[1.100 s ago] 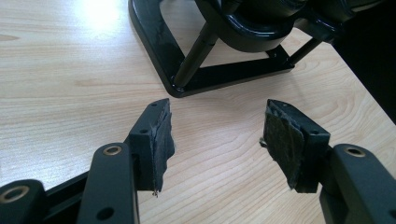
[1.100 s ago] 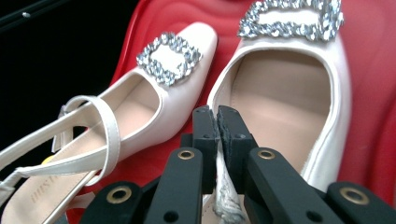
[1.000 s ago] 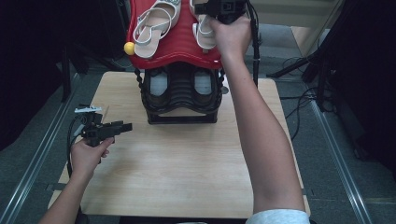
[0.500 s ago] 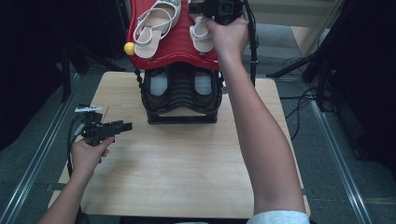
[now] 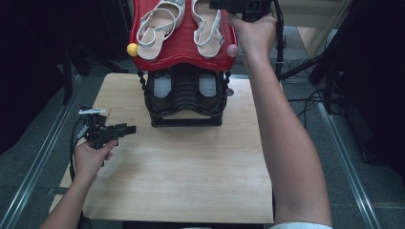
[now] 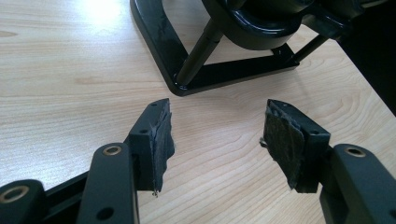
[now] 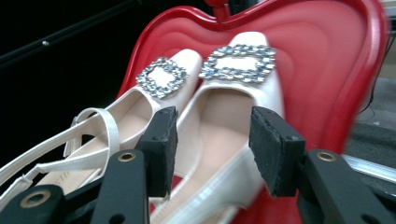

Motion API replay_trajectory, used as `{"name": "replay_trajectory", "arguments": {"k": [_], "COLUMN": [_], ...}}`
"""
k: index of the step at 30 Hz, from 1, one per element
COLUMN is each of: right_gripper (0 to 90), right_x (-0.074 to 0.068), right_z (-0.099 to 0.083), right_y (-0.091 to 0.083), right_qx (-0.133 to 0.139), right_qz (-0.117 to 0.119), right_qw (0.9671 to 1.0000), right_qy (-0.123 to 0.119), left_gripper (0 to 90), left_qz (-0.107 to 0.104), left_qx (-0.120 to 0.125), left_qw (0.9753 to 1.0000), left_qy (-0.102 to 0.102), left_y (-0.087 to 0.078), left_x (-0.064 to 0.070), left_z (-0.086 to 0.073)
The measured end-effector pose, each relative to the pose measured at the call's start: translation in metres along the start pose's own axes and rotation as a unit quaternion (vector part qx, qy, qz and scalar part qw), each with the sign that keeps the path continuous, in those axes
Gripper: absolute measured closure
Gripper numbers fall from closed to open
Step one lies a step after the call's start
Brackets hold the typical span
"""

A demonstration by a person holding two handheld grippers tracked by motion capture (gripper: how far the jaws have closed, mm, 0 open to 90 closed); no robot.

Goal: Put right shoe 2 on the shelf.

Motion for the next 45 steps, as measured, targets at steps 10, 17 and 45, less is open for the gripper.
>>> {"name": "replay_trajectory", "arguments": {"k": [10,17,45], "right_gripper": [54.1,53.4,45.6], "right_x": [0.030,0.052,0.111], "right_z": [-0.014,-0.029,-0.167], "right_y": [-0.022,-0.034,-0.009], "right_qx": [0.004,0.008,-0.029], "right_qz": [-0.019,-0.031,-0.035], "right_qw": [0.9998,0.9994,0.9982], "right_qy": [0.001,0.010,0.040], "left_gripper": [42.2,42.2,38.7], "left_qz": [0.002,0.001,-0.018], "left_qx": [-0.001,0.000,-0.001], "left_qw": [1.0000,1.0000,0.9997], "left_qy": [0.003,0.005,0.019], "left_y": [0.001,0.005,0.015], "left_x": [-0.001,0.002,0.011], "left_z": [0.001,0.003,0.015]}}
Point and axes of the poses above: each handheld gripper's, and its own axes: y roughly forward along the jaws, z roughly out of its top, x roughly to its right, the point moved 10 cm from there along y, roughly forward along the jaws, and after that the axes turned 15 degrees about -x, right-handed, at the moved point
